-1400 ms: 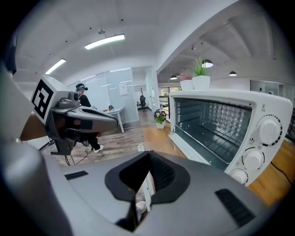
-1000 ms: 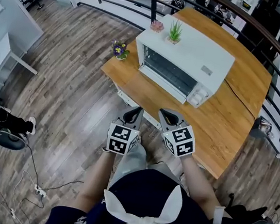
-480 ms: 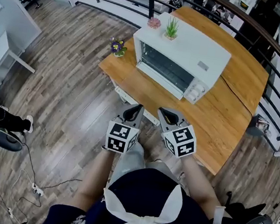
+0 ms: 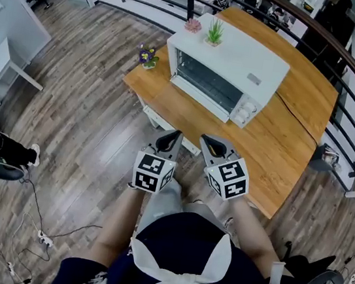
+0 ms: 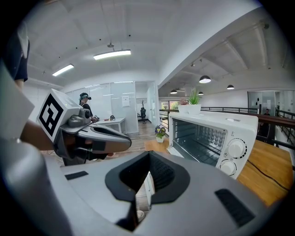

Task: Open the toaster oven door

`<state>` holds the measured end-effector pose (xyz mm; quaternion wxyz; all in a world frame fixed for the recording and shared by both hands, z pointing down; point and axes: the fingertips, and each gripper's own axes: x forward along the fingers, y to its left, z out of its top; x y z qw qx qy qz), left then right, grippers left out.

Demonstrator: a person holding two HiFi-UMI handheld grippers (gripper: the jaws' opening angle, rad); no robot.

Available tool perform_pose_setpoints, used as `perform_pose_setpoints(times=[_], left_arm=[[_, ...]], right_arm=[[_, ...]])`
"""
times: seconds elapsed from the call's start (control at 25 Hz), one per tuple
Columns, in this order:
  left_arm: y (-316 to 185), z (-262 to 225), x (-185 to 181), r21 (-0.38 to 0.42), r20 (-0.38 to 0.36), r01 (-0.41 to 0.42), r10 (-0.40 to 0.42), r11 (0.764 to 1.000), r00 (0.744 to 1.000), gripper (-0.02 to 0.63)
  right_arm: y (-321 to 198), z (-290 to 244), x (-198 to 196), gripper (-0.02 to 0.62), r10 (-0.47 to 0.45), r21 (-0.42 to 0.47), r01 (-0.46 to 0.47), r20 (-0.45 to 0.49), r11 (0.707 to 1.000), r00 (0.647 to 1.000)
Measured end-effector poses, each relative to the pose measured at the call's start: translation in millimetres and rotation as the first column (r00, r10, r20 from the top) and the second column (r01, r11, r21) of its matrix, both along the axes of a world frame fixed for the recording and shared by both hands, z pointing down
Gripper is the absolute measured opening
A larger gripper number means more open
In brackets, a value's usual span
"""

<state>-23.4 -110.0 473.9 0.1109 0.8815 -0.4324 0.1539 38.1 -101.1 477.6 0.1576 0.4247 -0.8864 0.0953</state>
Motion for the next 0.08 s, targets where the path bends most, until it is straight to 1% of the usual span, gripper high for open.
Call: perform_pose_setpoints(times=[0.08], left_arm=[[1.8,0.1,2.0,-0.001,-0.001,-0.001,0.001,1.0,1.0,0.028]], right_arm=[[1.9,0.8,1.9,0.003,0.0,-0.002,0.0,-0.002,1.0,1.0]])
